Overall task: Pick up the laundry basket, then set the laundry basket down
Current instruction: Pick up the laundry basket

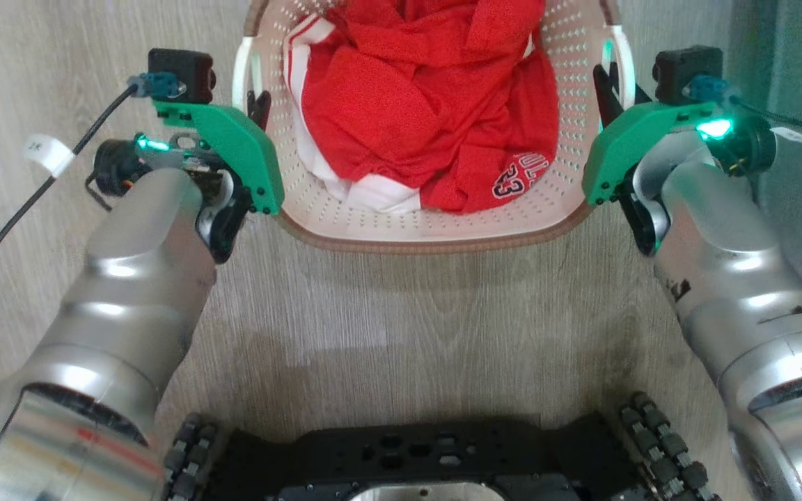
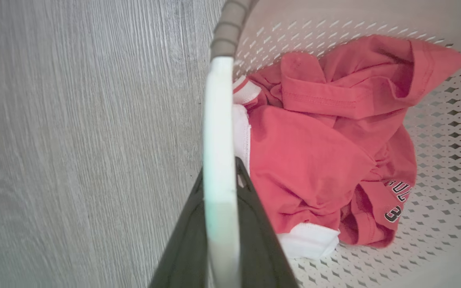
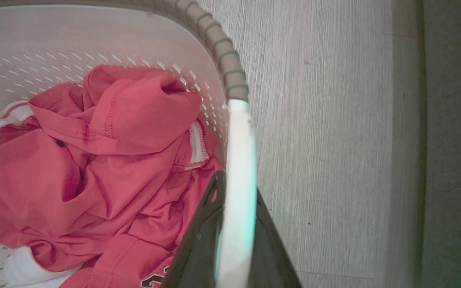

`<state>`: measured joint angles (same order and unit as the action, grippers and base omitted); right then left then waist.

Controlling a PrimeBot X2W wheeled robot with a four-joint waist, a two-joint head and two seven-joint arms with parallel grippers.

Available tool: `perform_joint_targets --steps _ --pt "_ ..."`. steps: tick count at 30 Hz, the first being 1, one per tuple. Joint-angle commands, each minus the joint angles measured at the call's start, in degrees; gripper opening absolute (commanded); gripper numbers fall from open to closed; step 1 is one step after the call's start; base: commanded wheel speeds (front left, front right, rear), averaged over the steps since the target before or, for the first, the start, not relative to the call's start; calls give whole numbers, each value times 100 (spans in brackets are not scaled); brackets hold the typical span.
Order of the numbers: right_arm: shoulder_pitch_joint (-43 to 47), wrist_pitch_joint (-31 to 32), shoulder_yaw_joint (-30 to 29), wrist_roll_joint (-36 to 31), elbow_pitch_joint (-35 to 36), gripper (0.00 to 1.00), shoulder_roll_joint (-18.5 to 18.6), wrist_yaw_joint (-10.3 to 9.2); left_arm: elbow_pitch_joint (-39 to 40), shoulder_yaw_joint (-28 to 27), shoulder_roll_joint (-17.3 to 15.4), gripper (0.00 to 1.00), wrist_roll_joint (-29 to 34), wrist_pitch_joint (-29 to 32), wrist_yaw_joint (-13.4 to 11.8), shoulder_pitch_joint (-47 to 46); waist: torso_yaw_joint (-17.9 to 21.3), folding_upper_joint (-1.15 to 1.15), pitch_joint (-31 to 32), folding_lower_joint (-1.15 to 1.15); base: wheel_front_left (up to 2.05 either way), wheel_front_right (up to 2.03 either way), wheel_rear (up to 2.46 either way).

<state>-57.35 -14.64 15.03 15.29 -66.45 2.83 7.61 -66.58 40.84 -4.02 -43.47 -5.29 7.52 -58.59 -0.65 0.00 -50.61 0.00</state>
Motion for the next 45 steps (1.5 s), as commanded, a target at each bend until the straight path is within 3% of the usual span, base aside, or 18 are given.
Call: perform_joint_targets --steps 1,20,35,45 --pt "66 -6 101 37 -1 0 5 -12 76 3 -318 0 -83 77 -4 169 -30 0 131 0 0 0 0" --pt "294 1297 1280 1239 -148 0 5 -12 104 520 -667 0 -1550 1380 -3 522 79 0 1807 0 0 0 0" --pt "659 2269 1828 1998 -210 0 5 -12 -156 634 -713 0 -2150 2172 -3 887 158 0 3078 0 0 0 0" --pt "704 2462 1942 2301 -353 0 23 -12 -334 633 -756 0 -2377 2362 -3 1018 144 0 3794 0 0 0 0"
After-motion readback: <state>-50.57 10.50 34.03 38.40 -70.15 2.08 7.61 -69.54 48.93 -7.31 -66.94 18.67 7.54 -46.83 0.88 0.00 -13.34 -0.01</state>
